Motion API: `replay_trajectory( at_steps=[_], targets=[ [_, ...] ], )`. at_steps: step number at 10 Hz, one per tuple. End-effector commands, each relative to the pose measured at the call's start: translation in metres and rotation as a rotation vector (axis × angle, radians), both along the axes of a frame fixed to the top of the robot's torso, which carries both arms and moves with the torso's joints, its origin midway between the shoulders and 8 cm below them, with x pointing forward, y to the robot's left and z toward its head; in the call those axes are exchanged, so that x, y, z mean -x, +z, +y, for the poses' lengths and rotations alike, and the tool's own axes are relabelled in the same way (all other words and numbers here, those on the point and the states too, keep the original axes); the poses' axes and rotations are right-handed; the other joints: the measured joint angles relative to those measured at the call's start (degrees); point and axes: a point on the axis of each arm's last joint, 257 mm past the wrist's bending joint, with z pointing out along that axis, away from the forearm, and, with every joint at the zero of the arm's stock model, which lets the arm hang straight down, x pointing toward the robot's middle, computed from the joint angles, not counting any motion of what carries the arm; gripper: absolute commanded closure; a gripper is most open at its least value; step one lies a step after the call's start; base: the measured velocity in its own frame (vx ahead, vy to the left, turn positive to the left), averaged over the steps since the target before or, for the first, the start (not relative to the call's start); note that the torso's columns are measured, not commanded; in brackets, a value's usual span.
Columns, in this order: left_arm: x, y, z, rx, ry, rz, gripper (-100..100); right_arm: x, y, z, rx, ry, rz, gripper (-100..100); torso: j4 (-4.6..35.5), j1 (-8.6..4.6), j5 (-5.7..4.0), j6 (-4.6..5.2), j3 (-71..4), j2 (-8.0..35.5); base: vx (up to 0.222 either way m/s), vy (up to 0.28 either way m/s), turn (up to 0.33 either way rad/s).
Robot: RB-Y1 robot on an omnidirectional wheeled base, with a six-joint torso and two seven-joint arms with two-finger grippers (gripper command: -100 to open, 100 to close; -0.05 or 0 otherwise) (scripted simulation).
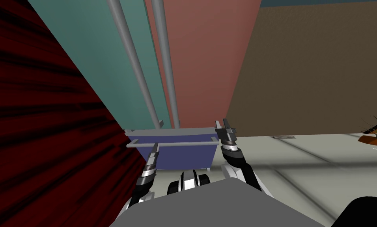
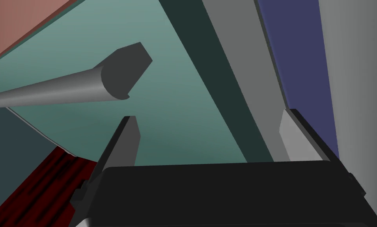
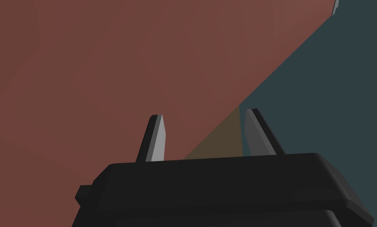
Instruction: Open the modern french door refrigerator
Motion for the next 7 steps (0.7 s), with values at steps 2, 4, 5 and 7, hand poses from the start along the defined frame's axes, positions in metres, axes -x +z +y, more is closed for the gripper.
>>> replay_trajectory(
  at_steps=[2, 4, 5, 7],
  targets=[
    [0.003, -0.032, -0.007, -0.012, -0.012, 0.043, -100, 0.0, 0.0, 0.0, 0.0, 0.0, 0.0, 0, -0.09, 0.03, 0.07, 0.07, -0.02, -0.08, 0.036, 0.009, -0.034],
    [0.004, -0.04, -0.01, -0.014, -0.016, 0.056, -100, 0.0, 0.0, 0.0, 0.0, 0.0, 0.0, 0, -0.4, 0.02, 0.24, 0.28, -0.24, -0.54, 0.019, 0.008, -0.018],
    [0.005, -0.049, -0.012, -0.015, -0.019, 0.069, -100, 0.0, 0.0, 0.0, 0.0, 0.0, 0.0, 0, -0.49, 0.02, 0.27, 0.31, -0.34, -0.71, 0.017, 0.012, -0.028],
    [0.006, -0.058, -0.015, -0.015, -0.023, 0.081, -100, 0.0, 0.0, 0.0, 0.0, 0.0, 0.0, 0, -0.71, 0.0, 0.4, 0.49, -0.5, -1.06, 0.025, 0.008, -0.03]
  ],
)
